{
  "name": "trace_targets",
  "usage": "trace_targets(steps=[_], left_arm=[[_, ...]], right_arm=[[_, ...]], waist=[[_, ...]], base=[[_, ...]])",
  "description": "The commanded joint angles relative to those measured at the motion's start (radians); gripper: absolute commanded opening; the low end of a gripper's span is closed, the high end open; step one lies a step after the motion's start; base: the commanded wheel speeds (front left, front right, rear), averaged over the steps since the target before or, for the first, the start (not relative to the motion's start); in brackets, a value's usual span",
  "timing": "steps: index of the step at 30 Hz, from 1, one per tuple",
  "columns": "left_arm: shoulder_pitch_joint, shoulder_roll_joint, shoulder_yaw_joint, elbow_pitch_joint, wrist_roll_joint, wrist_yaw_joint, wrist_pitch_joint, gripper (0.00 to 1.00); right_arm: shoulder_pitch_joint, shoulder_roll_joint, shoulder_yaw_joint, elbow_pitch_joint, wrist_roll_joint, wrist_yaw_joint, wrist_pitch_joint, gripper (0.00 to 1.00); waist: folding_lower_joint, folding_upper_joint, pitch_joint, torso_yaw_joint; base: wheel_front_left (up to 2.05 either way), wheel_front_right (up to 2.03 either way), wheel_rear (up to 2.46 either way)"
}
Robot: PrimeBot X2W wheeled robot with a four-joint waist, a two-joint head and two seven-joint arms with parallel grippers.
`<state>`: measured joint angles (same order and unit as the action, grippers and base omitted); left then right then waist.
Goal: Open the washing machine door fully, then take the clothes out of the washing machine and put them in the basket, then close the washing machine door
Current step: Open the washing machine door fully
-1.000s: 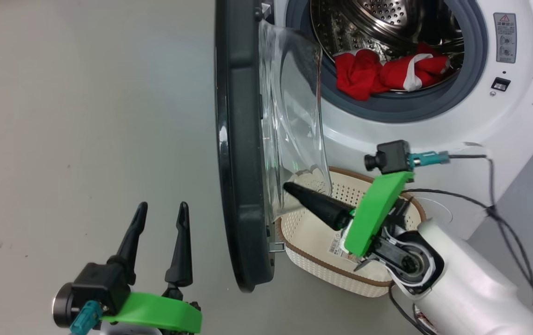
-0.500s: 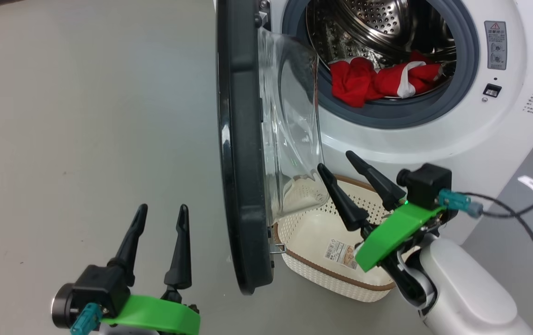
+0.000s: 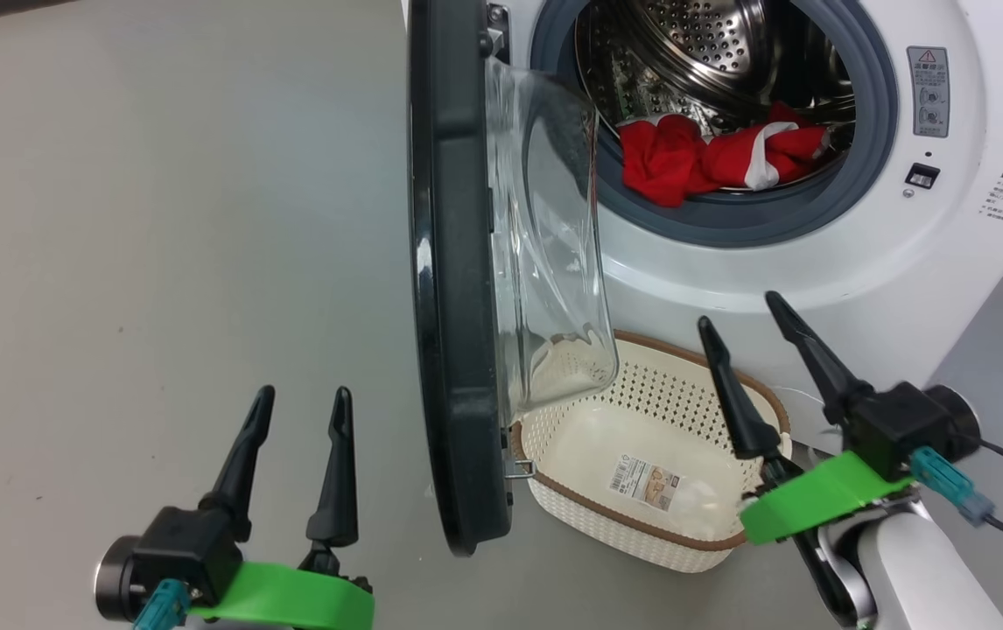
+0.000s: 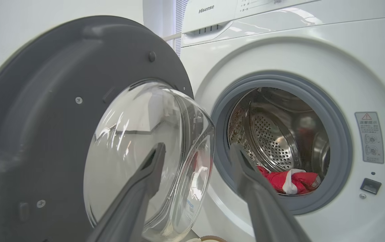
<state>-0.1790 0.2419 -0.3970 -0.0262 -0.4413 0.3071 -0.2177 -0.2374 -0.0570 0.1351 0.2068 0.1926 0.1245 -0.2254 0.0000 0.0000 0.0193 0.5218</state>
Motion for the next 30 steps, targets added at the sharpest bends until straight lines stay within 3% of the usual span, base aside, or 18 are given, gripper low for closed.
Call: trace_targets(steps=[1,15,30], left_arm=[[-0.009,0.020,0.032,-0.020,0.001,-0.006,-0.011,1.00],[0.010,0.023,0.030,-0.006,0.004,0.003,-0.020,1.00],[0.008,0.026,0.029,0.003,0.002,0.012,-0.024,1.00]], right_arm=[[0.001,0.006,0.007,-0.037,-0.006,0.006,-0.012,1.00],[0.163,0.007,-0.068,-0.100,-0.009,0.006,-0.035,1.00],[0.177,0.007,-0.061,-0.074,0.024,0.006,-0.036,1.00]], waist=[[0.0000,0.0000,-0.001,0.000],[0.0000,0.0000,-0.018,-0.004],[0.0000,0.0000,-0.024,-0.006]], base=[[0.00,0.00,0.00],[0.00,0.00,0.00],[0.00,0.00,0.00]])
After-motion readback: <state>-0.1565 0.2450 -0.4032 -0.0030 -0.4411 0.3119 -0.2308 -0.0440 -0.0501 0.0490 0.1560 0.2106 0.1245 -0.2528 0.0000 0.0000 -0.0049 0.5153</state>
